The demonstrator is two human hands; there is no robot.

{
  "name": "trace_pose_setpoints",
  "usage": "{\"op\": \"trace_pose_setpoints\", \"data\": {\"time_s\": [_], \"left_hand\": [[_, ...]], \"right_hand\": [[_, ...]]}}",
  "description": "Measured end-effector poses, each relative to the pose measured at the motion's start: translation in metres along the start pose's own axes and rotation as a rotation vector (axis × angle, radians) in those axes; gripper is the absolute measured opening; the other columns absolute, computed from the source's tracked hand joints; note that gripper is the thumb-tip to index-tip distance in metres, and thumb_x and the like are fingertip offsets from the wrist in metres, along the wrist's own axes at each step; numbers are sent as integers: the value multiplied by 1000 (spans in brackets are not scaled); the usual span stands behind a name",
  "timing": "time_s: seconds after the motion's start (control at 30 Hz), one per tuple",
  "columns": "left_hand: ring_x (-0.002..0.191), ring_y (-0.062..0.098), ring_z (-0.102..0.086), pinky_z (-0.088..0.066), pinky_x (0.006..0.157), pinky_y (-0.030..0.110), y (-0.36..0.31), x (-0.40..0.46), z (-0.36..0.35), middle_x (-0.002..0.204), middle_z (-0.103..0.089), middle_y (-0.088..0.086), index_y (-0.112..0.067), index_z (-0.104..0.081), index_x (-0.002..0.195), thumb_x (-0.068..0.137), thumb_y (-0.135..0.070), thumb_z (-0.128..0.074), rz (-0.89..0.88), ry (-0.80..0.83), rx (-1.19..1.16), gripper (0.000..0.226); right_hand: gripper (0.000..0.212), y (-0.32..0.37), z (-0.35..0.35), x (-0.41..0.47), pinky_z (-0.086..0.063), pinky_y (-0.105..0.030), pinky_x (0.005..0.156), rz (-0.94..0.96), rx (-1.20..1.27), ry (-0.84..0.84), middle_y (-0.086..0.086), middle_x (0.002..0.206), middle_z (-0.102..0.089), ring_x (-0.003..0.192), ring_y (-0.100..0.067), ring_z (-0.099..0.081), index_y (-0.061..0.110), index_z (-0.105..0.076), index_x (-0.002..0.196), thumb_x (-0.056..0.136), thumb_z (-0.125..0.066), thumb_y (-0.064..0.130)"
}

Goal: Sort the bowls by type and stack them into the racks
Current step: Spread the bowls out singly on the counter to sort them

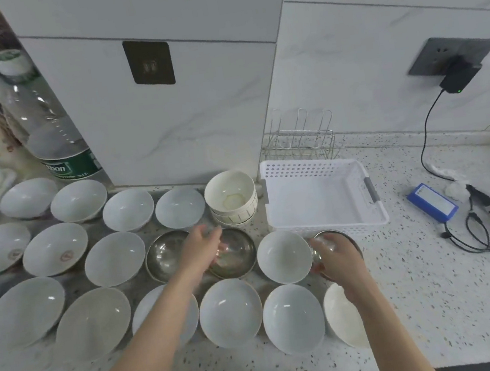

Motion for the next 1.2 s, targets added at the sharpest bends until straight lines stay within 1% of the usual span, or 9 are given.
{"op": "trace_pose_setpoints", "data": {"time_s": [0.07, 0.17, 0.27, 0.47, 0.63, 0.7, 0.83, 1.07, 1.2], "left_hand": [[39, 3, -49, -35, 44, 23, -12, 19, 4, 89, -74, 3, -17, -38, 141, 96, -44, -51, 0, 23, -15, 54], [35, 3, -53, -44, 47, 24, -27, 44, 10, 82, -76, 6, -14, -29, 147, 93, -44, -51, -16, 9, 45, 66], [42, 13, -62, -48, 55, 28, -37, 63, 11, 63, -74, 2, -13, -38, 135, 89, -36, -53, -60, -10, 165, 54], [55, 14, -72, -38, 34, 20, -54, 76, 0, 97, -71, 1, -22, -51, 130, 89, -13, -49, -183, 68, 164, 42], [61, 22, -72, -41, 37, 23, -62, 78, 2, 93, -69, -1, -27, -53, 123, 86, -12, -46, -219, 73, 133, 40], [56, 25, -70, -46, 41, 27, -68, 77, 4, 88, -69, 1, -28, -54, 122, 85, -10, -45, -230, 72, 103, 42], [40, 9, -61, -46, 41, 24, -71, 70, 5, 85, -68, 4, -28, -48, 127, 87, -8, -45, -236, 88, 53, 44], [43, 13, -51, -34, 35, 21, -46, 55, 31, 70, -70, 18, -29, -42, 129, 91, -3, -42, -4, 104, -394, 46], [39, 8, -48, -37, 35, 18, -27, 48, 55, 56, -66, 10, -28, -45, 125, 92, 2, -42, 96, 138, -669, 45]], "right_hand": [[47, 9, -20, 4, -47, -36, 79, 3, -18, 19, -2, 66, -74, 75, -15, -67, 18, -50, 133, 90, -58, 38], [48, 21, -41, 5, -42, -29, 65, 6, -33, 45, 3, 58, -72, 74, -13, -60, 24, -46, 135, 91, -55, 40], [49, 26, -54, 5, -40, -29, 63, -12, -44, 46, 4, 58, -72, 75, -18, -60, 21, -46, 136, 92, -55, 41], [51, 21, -62, 5, -44, -32, 72, -41, -49, 4, 6, 57, -71, 77, -16, -58, 22, -46, 136, 92, -55, 45], [48, 24, -71, 8, -39, -27, 61, -54, -65, 8, 6, 59, -72, 61, -11, -49, 26, -47, 135, 91, -55, 45], [46, 30, -75, 11, -37, -25, 57, -50, -65, 15, 5, 61, -73, 57, -11, -48, 27, -48, 132, 91, -55, 45], [40, 40, -73, 18, -36, -25, 55, -60, -16, -21, 5, 60, -72, 58, -12, -46, 26, -53, 128, 92, -56, 43], [34, 53, -94, 18, -36, -23, 55, -44, -6, 12, 7, 65, -73, 60, -10, -49, 21, -59, 124, 95, -54, 37], [51, 67, -121, 28, -36, -22, 53, -31, -27, 50, 3, 75, -73, 57, -7, -51, 20, -44, 141, 95, -52, 41]]}}
Point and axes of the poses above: each hand's wrist, its own x-axis towards the middle knuckle, its own z-axis out of the back of the hand, y = z × x, the point moved 10 cm from there along x, towards the middle knuckle
